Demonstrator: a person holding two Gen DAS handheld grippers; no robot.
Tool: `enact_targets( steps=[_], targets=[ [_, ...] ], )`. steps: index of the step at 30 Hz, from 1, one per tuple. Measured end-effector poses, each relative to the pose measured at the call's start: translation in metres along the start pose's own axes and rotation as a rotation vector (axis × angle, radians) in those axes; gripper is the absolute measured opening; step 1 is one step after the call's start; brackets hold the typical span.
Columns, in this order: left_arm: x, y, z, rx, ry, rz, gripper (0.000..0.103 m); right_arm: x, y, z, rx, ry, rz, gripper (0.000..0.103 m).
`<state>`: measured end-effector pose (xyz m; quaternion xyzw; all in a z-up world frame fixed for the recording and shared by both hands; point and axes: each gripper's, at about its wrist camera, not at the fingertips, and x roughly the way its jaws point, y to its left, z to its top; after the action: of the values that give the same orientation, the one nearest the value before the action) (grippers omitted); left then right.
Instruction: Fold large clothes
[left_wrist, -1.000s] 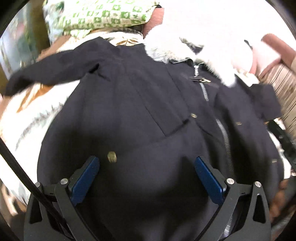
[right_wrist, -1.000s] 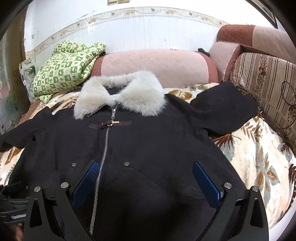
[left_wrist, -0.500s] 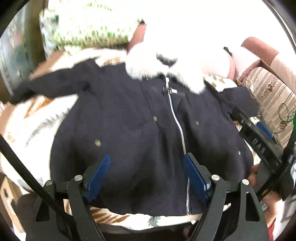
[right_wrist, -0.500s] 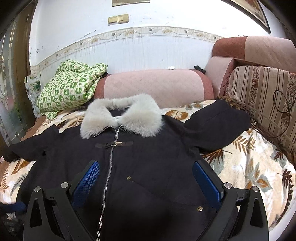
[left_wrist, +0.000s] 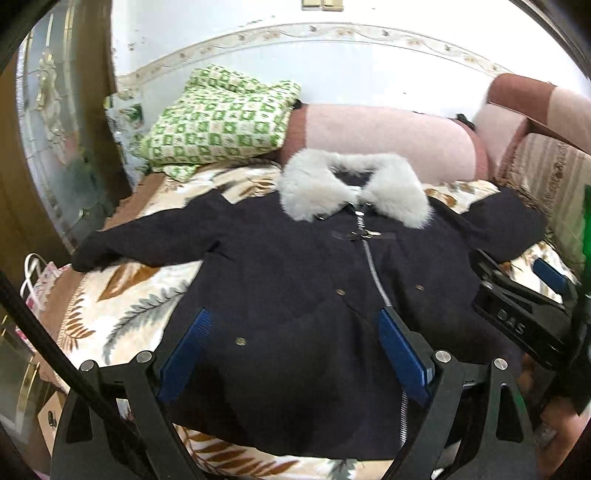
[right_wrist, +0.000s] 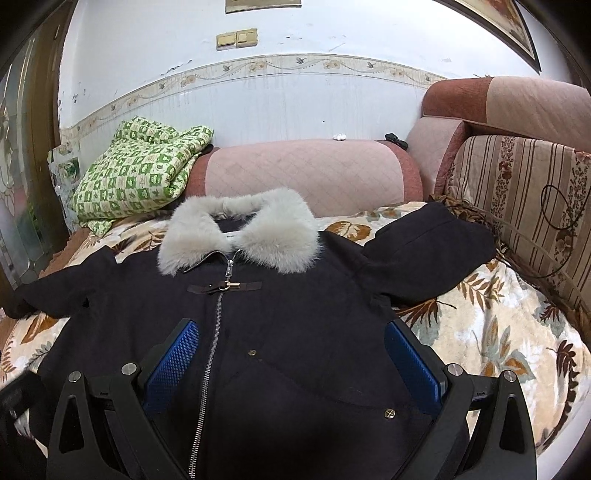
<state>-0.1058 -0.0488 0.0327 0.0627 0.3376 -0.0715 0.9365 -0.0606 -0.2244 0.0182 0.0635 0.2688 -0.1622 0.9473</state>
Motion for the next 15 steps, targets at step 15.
enact_targets(
  steps=[15],
  targets=[
    [0.023,0.018,-0.006,-0.064,0.036,0.060,0.090,-0.005,0.013,-0.006,-0.030,0.021,0.015,0.102]
  ],
)
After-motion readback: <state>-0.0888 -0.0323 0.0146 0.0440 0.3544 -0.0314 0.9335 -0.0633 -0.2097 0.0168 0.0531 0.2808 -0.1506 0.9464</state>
